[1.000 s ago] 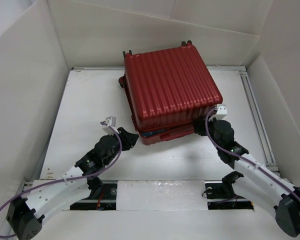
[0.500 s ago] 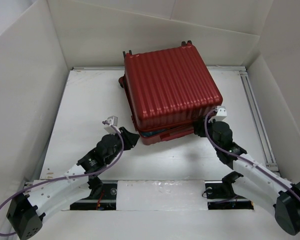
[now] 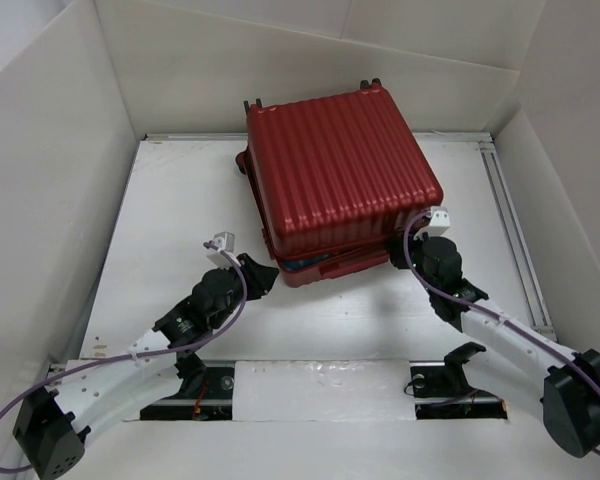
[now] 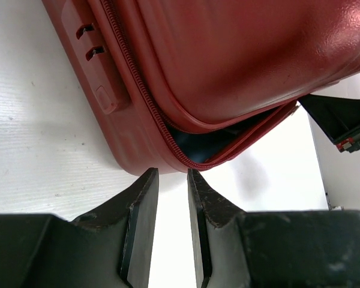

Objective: Pack the luggage

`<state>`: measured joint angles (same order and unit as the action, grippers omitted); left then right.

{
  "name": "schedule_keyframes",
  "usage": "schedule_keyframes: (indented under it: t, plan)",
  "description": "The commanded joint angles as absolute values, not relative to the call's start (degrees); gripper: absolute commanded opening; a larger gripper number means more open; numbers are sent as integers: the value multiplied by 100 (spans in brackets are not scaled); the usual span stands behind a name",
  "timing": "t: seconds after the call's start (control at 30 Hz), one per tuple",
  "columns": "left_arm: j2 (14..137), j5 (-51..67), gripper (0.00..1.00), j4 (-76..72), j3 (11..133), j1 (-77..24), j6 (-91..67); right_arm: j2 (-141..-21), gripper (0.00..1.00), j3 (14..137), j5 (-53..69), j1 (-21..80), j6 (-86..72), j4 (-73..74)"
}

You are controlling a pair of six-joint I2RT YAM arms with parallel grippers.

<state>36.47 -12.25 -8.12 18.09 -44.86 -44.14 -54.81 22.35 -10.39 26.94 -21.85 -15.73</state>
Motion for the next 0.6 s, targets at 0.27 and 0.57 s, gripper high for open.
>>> schedule_keyframes:
  t: [0.27,0.57]
  plan:
    - [3568,-1739,25,-905,2021,-4395,-4342,-4474,0,2057,50,2681,-2285,-1610]
    - [4507,-1539,28,-1766,2021,-4324,-4342,-4359,0,2250,326,3497,-2347,-1081]
